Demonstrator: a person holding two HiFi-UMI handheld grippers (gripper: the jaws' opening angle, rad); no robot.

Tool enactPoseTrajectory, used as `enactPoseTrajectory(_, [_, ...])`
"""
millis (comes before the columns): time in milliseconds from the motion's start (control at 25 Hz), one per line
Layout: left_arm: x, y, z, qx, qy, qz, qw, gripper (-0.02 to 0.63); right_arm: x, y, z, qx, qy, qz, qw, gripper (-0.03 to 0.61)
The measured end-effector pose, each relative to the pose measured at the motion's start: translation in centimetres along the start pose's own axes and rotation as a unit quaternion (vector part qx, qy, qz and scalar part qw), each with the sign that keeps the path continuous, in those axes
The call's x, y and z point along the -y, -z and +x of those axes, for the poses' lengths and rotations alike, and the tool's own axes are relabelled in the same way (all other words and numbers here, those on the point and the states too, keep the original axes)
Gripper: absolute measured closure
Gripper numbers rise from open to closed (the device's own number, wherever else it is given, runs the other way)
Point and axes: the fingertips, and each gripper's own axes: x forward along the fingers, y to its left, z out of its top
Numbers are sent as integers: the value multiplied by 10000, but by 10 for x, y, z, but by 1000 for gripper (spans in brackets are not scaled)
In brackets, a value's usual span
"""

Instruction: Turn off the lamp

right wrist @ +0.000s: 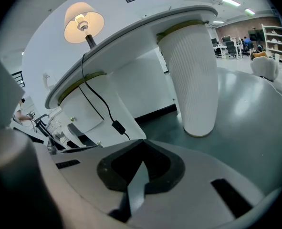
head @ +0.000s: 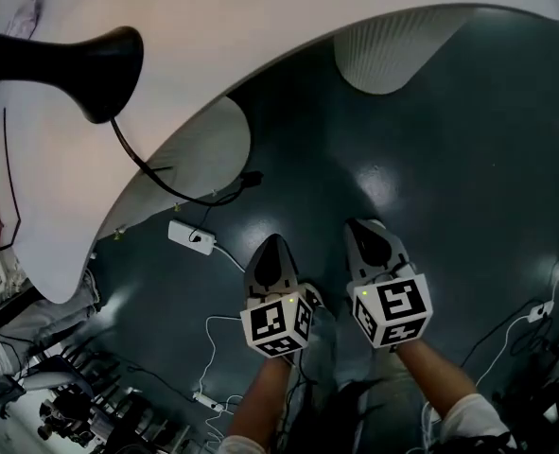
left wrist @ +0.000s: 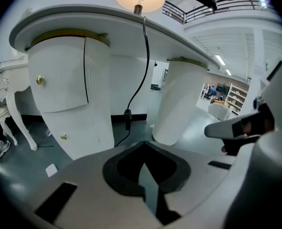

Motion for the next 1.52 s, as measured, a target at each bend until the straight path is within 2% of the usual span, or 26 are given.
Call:
enactPoseTrajectory(160, [0, -6, 3, 139, 83, -191, 9997, 606, -3, -3, 2, 7, -50, -38, 10000, 580])
enactPoseTrajectory(360, [-8, -14, 9, 165, -25, -325, 9993, 604, -6, -7, 5, -43, -116, -73, 9999, 580])
enactPoseTrajectory(560, [-13, -21, 23, 181, -121, -252, 9994, 601, -7, -8, 10, -118, -163, -76, 9998, 580])
enactPoseTrajectory(920, [-25, -22, 53, 66, -328, -239, 9992, 497, -5, -3, 21, -249, -226, -89, 9994, 580])
enactPoseTrajectory(1520, [-42, -51, 86, 159, -568, -79, 9982, 495, 6, -4, 30, -339, -149, 89, 9993, 580])
